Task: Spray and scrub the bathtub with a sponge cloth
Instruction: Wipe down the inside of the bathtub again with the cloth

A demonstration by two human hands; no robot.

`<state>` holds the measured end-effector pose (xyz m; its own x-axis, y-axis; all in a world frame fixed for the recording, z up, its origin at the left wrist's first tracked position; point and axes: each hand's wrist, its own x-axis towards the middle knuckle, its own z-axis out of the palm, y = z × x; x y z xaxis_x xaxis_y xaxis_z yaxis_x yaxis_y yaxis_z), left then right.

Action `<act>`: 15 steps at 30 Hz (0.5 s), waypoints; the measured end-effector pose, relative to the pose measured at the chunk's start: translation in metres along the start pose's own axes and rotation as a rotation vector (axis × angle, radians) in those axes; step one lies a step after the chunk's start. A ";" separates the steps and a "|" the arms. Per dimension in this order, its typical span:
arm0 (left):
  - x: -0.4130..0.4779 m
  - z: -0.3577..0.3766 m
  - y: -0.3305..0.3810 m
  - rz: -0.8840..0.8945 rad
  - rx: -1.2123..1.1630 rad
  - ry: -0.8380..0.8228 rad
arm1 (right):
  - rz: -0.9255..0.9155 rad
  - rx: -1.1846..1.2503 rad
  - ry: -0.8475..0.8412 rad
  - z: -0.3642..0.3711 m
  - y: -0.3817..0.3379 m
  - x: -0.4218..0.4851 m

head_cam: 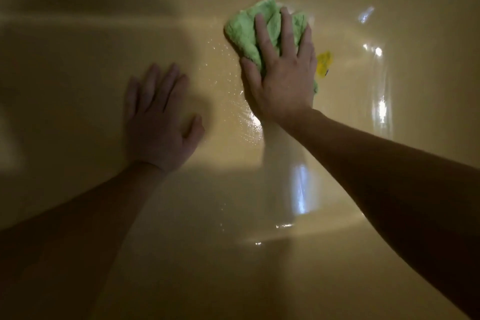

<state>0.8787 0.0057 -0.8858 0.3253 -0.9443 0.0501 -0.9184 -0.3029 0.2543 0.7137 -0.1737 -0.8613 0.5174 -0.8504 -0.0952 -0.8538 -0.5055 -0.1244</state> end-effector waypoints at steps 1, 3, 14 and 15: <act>0.004 -0.001 -0.005 0.012 0.000 0.001 | -0.003 0.006 0.012 0.001 0.001 -0.009; 0.009 -0.004 -0.016 0.035 -0.006 0.011 | -0.031 0.014 0.019 0.005 0.006 -0.053; -0.074 -0.019 -0.047 -0.009 -0.019 -0.027 | -0.060 0.004 -0.221 0.003 -0.001 -0.179; -0.081 -0.019 -0.049 -0.018 -0.014 -0.031 | -0.060 -0.001 -0.173 0.007 -0.004 -0.152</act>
<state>0.9023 0.0993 -0.8836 0.3346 -0.9422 0.0157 -0.9090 -0.3184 0.2689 0.6394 -0.0414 -0.8537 0.5693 -0.7811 -0.2566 -0.8213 -0.5546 -0.1339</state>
